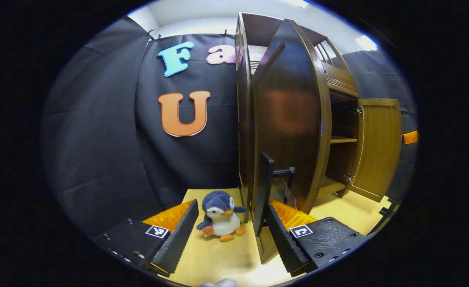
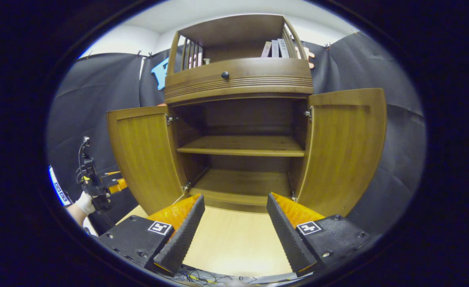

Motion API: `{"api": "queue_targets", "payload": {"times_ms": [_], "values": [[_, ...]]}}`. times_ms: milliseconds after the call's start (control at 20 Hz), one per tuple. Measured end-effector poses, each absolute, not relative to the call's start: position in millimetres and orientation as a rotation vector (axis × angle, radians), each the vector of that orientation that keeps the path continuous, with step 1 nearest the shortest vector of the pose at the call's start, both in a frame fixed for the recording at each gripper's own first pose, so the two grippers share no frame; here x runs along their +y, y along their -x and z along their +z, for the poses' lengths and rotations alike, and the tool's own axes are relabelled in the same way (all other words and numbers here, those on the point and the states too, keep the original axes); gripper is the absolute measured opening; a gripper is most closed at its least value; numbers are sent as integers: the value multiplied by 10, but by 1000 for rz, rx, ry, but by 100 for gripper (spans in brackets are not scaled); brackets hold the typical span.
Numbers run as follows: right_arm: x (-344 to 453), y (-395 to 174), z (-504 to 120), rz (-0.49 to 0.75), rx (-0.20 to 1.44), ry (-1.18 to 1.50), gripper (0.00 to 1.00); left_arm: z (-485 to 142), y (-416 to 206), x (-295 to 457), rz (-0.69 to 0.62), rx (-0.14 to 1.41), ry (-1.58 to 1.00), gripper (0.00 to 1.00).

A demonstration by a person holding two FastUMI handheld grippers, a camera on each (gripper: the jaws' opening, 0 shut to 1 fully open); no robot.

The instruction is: Open the right door of the double-door shoe cabinet with the right hand, and open the left door with the left hand.

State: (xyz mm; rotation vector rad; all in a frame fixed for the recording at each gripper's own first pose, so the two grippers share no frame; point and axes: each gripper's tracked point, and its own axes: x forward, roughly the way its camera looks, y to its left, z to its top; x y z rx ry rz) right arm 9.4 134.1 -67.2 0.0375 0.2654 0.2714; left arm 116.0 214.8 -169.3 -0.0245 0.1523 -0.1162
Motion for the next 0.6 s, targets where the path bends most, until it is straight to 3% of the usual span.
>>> {"api": "queue_targets", "payload": {"times_ms": [50,100,600], "values": [[1335,-96,-674,271,265,-38,99,-1612,-1053,2210,-87,139,14,84],[1330,-104,-675,272,266,-40,99,-1515,-968,2264,-59,117,-2,94],[1210,-243,-536,222,211,-42,100,-656,-398,2029,125,65,22,95]]}}
